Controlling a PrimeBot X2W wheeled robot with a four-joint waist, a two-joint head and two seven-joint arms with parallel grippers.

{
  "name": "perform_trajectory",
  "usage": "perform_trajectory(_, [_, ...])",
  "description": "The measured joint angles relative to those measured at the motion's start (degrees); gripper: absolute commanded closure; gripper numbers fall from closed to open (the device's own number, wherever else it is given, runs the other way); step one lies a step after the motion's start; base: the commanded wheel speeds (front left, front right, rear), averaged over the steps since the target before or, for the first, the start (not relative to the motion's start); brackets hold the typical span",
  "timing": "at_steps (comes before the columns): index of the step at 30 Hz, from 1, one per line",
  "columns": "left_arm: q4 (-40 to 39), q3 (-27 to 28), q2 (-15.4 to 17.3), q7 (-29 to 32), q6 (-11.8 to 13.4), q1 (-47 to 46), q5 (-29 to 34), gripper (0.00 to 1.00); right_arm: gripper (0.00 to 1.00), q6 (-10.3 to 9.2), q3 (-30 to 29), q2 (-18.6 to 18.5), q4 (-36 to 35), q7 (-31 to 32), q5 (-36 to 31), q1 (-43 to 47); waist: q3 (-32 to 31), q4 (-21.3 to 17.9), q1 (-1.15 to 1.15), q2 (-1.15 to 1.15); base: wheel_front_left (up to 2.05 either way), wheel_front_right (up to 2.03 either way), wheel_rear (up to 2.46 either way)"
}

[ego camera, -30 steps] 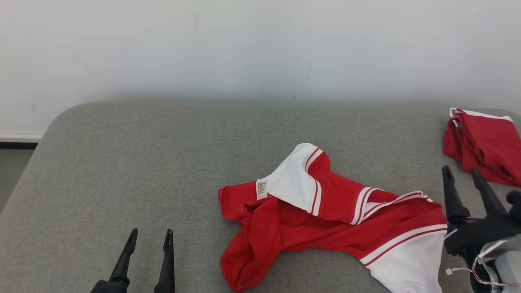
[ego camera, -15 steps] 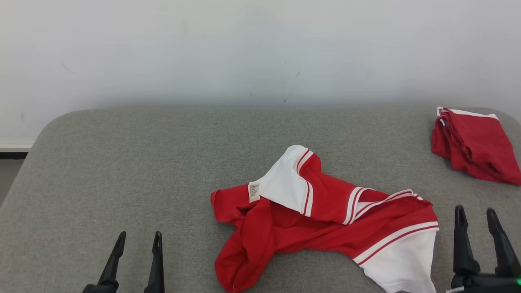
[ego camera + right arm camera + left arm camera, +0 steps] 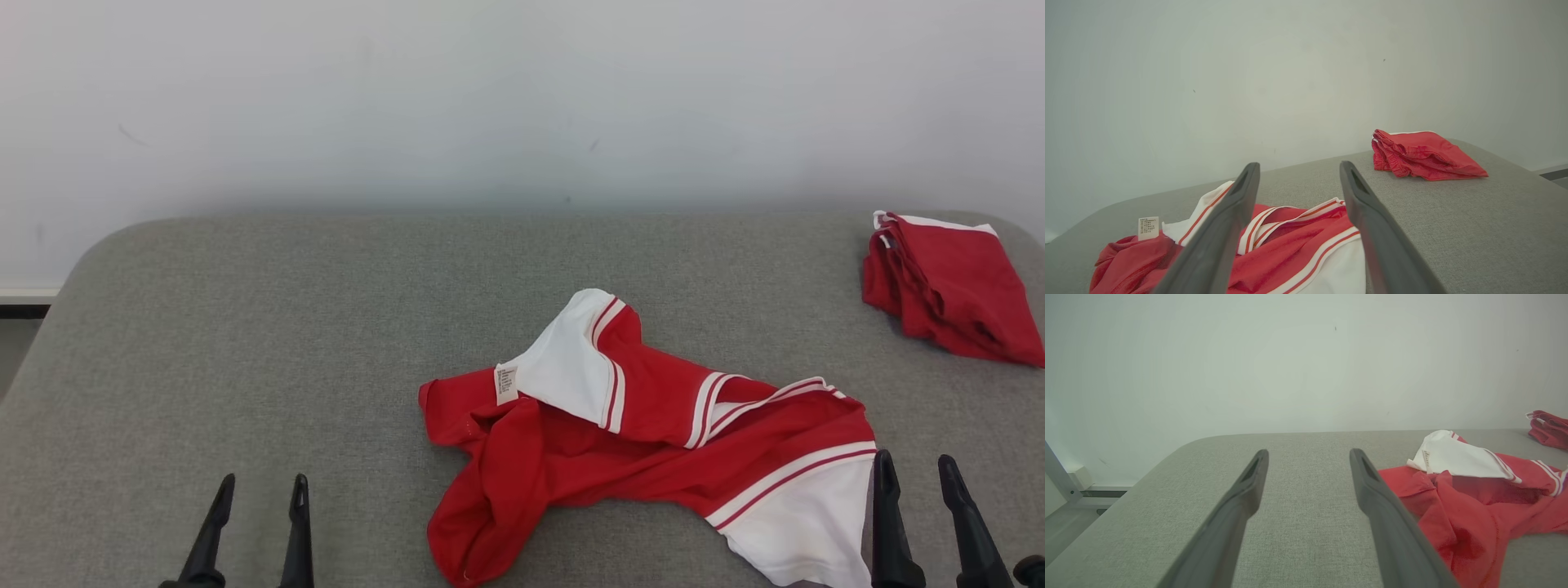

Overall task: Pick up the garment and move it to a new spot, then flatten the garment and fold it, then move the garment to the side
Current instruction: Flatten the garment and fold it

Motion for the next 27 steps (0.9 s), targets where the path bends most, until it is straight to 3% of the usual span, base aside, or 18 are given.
perform_trajectory(8, [2.87,-8.17,0.88,0.0,-0.51,-0.3,1.34,0.0,0.0,0.0,1.32,0.27,0.04,0.3,-1.7,-0.34,1.43,-1.18,0.0,0.0,0.0,0.0,0.0])
perform_trajectory(18, [12.63,-20.86,1.76,0.0,-0.87,-2.53,-0.21,0.0,0.0,0.0,2.21,-0.19,1.22,0.26,-2.01,-1.93,3.78,-4.08,0.0,0.0,0.0,0.0,0.0])
perform_trajectory(27, [21.9,-23.84,3.05,0.0,-0.88,-5.59,-1.54,0.0,0.0,0.0,2.41,-0.32,1.92,0.15,-2.03,-2.36,4.32,-5.88,0.0,0.0,0.0,0.0,0.0])
